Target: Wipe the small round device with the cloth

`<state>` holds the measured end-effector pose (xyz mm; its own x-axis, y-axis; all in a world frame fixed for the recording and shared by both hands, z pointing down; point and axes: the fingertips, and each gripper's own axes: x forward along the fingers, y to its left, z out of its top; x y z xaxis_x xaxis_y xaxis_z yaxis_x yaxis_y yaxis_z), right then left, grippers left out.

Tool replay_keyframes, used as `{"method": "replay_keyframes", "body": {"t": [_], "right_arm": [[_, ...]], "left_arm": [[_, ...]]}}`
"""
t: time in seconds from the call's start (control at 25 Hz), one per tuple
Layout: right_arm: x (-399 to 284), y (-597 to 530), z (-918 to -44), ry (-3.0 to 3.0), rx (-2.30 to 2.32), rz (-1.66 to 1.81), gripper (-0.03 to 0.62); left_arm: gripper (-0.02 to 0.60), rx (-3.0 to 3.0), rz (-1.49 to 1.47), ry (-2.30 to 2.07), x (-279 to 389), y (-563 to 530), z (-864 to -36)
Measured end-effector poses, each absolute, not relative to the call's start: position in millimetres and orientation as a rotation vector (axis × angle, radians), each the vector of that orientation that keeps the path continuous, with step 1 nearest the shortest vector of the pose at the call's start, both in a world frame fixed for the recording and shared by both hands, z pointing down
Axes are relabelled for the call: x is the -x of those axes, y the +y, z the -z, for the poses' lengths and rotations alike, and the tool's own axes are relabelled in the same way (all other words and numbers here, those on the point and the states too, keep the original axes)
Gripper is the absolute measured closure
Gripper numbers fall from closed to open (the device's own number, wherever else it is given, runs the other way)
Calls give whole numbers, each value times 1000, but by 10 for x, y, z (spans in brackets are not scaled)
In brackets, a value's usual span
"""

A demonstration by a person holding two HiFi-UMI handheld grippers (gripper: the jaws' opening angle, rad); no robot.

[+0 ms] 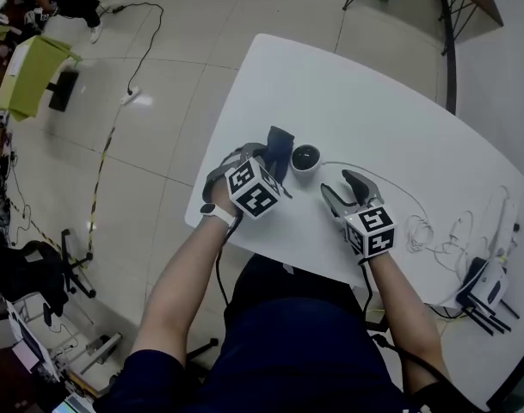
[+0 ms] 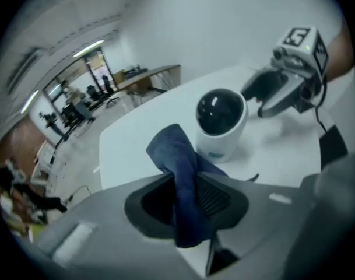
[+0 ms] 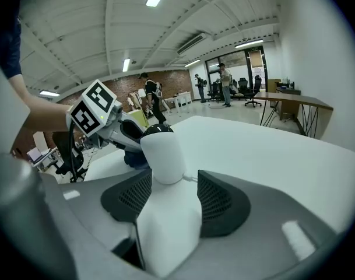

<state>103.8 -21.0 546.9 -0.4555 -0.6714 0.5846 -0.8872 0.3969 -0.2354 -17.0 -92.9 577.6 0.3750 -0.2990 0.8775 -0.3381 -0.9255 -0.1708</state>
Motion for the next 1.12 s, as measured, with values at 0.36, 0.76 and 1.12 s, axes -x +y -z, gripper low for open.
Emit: {"method": "replay_keyframes", "body": {"t": [0.36, 0.76, 1.12], "right_arm": [[-1052, -200, -5507, -2234, -1423, -783, 365], [-1589, -113, -5389, -2169, -1652, -812, 414], [-1845, 141, -5400, -2136, -1696, -846, 414]], "left_arm": [[482, -2405, -1737, -345, 91, -308, -5936], [482, -1923, -901, -493, -486, 263, -5820], [480, -1606, -388, -603, -1002, 60, -5774]]}}
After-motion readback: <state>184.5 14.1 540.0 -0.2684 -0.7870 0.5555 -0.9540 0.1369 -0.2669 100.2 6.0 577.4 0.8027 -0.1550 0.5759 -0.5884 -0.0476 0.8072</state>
